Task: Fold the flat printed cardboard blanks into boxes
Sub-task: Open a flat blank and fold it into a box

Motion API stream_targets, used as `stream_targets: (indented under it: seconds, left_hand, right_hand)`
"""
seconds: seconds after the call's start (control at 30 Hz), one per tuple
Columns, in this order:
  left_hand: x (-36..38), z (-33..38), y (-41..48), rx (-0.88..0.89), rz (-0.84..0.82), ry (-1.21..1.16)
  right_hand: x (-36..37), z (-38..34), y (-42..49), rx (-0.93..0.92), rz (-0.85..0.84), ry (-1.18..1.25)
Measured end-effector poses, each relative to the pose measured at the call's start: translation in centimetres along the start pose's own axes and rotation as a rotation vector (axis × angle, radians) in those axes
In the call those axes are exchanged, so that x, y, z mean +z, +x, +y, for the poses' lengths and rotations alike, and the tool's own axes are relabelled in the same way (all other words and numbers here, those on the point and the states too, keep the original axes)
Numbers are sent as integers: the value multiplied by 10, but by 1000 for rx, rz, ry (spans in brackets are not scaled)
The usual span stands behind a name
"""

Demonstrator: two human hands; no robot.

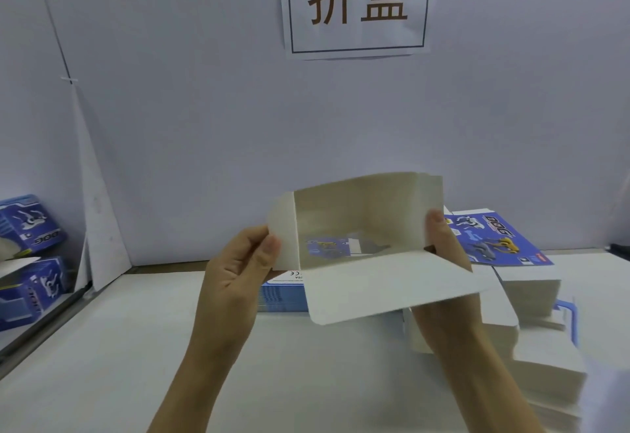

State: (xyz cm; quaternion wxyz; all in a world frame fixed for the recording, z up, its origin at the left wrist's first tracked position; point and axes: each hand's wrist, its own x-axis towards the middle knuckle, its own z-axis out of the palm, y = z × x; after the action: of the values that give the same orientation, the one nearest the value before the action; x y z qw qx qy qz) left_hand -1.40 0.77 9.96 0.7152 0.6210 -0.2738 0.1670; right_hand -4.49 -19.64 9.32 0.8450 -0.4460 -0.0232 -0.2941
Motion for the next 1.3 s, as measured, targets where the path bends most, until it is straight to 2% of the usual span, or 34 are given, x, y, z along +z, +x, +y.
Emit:
stream_targets:
  seconds: [0.07,0.17,0.23,0.3,0.37,0.4,0.47,0.57,0.63,0.7,0.73,0.77,0.87,0.93,1.1,1.3]
  left_hand:
    - [2,-2,-1,-24,18,23]
    - [9,-4,-2,-91,103,-84]
    - [15,-5,-4,-210,180,-125]
    - [19,-4,-5,-442,98,-216]
    - [20,4,-6,-692,-79,-476]
    - [19,8,-6,-758,-154,-615]
    - [18,13,-7,-745,-231,-784]
    - [18,8,-8,-697,-254,-699]
    - [16,5,-7,-659,-212,-605]
    - [15,6,-6,-586,-177,-551]
    - [15,8,-5,-564,-163,-546]
    - [15,9,-4,-547,-154,-549]
    - [12,10,-4,-513,-180,-573]
    - [12,12,-5,-494,-221,-565]
    - [13,12,-6,-478,-241,-531]
    - [18,15,-8,-496,-228,-695]
  right_hand:
    - [3,-3,-5,24,-2,44]
    - [9,-2,-10,64,-21,111]
    - [18,-2,-15,44,-65,103]
    - [23,2,-19,-7,-59,119]
    - [25,6,-20,-103,-38,66]
    - [24,7,-19,-155,-24,-13]
    - [21,6,-16,-236,-56,-137]
    - [18,-3,-14,-315,-114,-235]
    - [13,-12,-13,-526,-55,-388]
    - [12,-24,-16,-832,-24,-720]
    - [12,-30,-19,-962,-91,-850]
    - [14,-35,-21,-1015,-217,-929]
    - [21,-39,-29,-824,-599,-1097]
    - [22,-32,-30,-681,-712,-1221]
    - [24,-28,-29,-654,-716,-1225]
    - [25,-24,-29,-721,-650,-1176]
